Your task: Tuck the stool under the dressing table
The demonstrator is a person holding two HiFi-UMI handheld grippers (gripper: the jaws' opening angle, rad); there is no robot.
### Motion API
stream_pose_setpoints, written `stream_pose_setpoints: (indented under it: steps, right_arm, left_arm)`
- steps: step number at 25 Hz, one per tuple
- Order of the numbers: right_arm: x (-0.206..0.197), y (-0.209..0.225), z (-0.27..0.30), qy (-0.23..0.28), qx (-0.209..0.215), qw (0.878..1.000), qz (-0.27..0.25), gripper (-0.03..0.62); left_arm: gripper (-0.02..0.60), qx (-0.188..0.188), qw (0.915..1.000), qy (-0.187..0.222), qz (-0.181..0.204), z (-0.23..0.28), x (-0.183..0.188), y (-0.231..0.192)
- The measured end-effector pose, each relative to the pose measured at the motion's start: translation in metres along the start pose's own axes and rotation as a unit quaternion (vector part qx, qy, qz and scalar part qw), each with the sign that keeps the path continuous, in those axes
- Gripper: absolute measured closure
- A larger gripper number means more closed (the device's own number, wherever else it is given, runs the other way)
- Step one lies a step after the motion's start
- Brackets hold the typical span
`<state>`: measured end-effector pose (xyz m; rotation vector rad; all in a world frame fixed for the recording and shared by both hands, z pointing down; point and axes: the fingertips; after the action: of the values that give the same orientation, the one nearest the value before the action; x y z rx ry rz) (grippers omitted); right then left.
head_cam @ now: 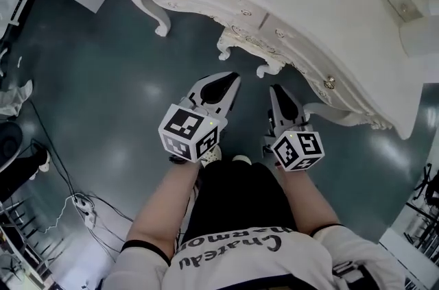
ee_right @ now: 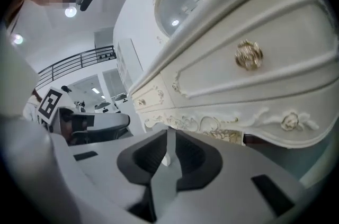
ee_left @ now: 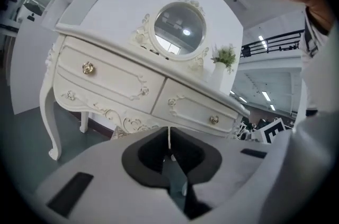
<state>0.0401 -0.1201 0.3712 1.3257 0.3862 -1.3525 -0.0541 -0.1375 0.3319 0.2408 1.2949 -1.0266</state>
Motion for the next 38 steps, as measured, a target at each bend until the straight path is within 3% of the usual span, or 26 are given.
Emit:
stream_pose_setpoints:
  steps: [7, 15, 27, 34, 38]
  right_arm:
    - [0.078, -0.058, -0.03, 0.021, 0.05, 0.999, -0.002, 0.549]
    - [0.177, -0.116, -0.058, 0.058, 0.103, 0.993, -0.025, 0.551]
    - [0.332, -0.181, -0.065, 0.168, 0.138, 0.976, -0.03, 0.552]
    - [0.404, -0.217, -0.074, 0.171, 0.132, 0.975, -0.058, 0.551]
    - [0.429, -0.238, -0.087, 0.165, 0.146, 0.973, -0.064, 0.551]
  left_arm:
    - [0.549, 0.001, 0.9997, 0.022, -0.004, -0.023, 0.064, 0.041]
    - [0.549, -0.016, 0.9981, 0.047, 0.036, -0.048, 0.152, 0.096]
    - [0.549, -0.03, 0.9864, 0.137, 0.086, -0.091, 0.314, 0.126]
    - [0.549, -0.055, 0.9798, 0.158, 0.109, -0.12, 0.396, 0.148]
    - [0.549, -0.057, 0.9807, 0.144, 0.119, -0.133, 0.418, 0.15]
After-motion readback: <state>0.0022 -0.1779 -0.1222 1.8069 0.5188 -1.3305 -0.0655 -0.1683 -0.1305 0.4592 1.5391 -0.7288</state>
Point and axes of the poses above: the fingertips, and each gripper's own axes: z forward along the fingers, y to its right, x out of its top, and after that the axes turned 1 degree about z, right-handed
